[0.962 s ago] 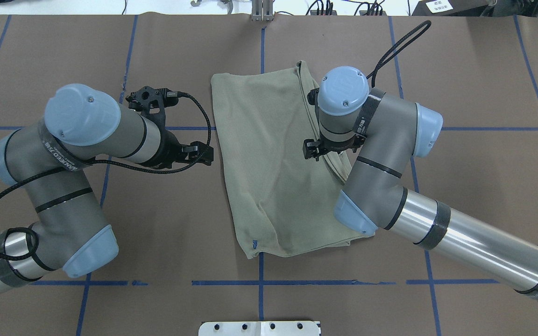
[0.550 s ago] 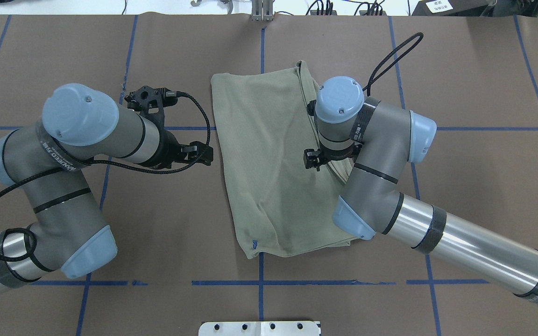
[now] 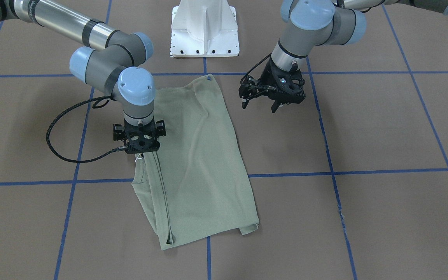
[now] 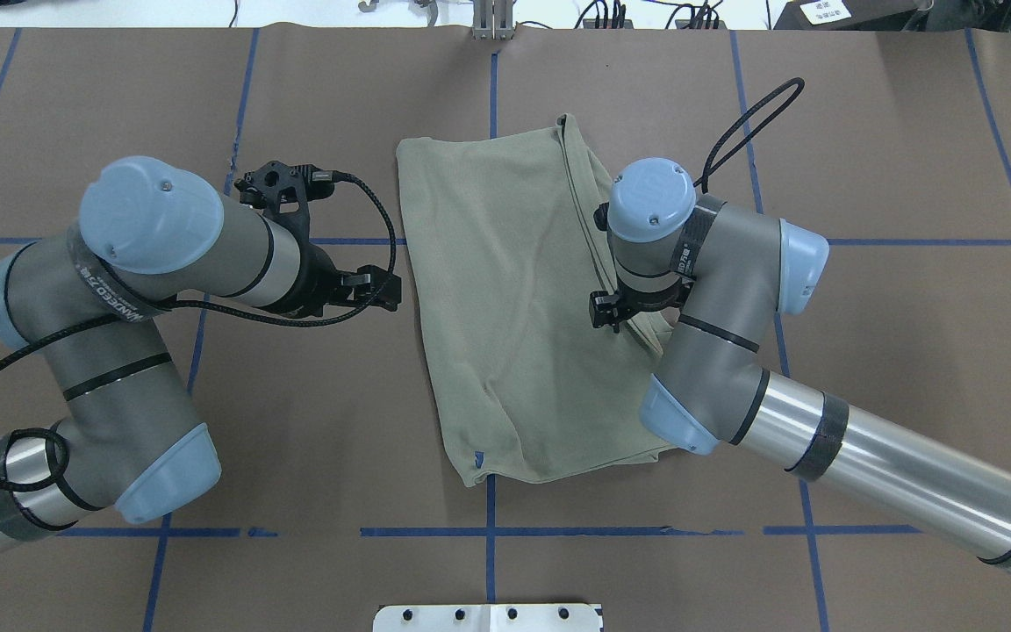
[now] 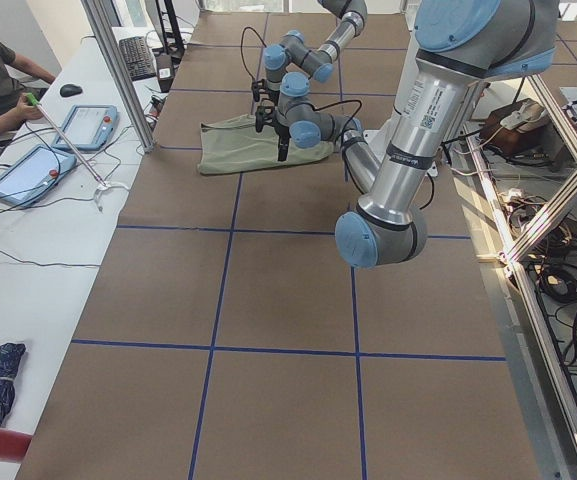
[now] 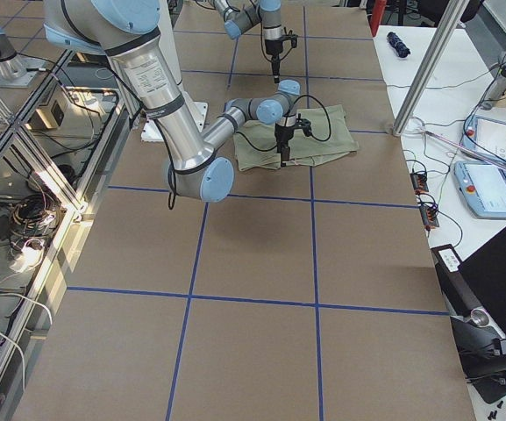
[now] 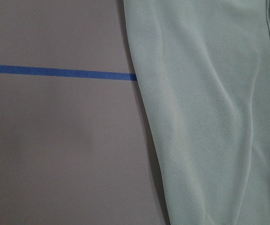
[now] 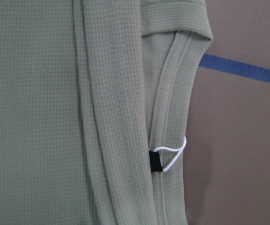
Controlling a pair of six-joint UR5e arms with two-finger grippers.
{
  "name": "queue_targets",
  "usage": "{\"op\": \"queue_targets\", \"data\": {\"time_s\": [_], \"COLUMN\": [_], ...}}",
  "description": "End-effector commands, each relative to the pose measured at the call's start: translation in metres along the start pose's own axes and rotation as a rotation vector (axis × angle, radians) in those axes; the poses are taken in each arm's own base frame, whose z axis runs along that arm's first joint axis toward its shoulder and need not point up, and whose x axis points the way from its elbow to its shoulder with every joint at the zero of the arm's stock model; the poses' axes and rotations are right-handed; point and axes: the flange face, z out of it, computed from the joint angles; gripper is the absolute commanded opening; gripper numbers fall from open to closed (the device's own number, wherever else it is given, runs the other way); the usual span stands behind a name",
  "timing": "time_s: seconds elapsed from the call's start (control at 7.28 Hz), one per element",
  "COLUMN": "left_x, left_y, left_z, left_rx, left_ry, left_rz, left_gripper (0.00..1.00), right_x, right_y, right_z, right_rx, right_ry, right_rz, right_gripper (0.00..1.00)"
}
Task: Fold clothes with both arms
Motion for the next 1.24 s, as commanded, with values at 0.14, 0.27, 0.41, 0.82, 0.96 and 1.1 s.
{"op": "queue_targets", "data": {"time_s": [0.14, 0.27, 0.41, 0.82, 0.96, 1.1], "left_x": [0.001, 0.000, 0.001, 0.006, 0.006, 0.005], "left_y": [0.001, 0.001, 0.001, 0.003, 0.003, 0.003], "left_z": [0.000, 0.001, 0.003, 0.004, 0.005, 0.006], "left_rx": [-0.001, -0.002, -0.003, -0.008, -0.009, -0.010], "left_ry": [0.001, -0.002, -0.002, 0.005, 0.002, 0.001], "left_rz": [0.000, -0.002, -0.001, 0.003, 0.002, 0.001], "left_gripper": [1.00, 1.00, 1.00, 1.00, 1.00, 1.00], "right_x": [0.015, 0.021, 0.028, 0.049, 0.060, 0.076], "right_y": [-0.007, -0.011, -0.009, -0.015, -0.023, -0.021], "right_z": [-0.005, -0.011, -0.004, -0.002, -0.006, 0.003], "right_rx": [0.000, -0.006, -0.014, -0.012, -0.004, -0.013], "right_ry": [-0.009, -0.023, -0.016, -0.003, -0.002, 0.016], "right_rz": [-0.015, -0.004, -0.006, -0.022, -0.022, -0.035], "right_gripper": [1.00, 1.00, 1.00, 1.00, 1.00, 1.00]}}
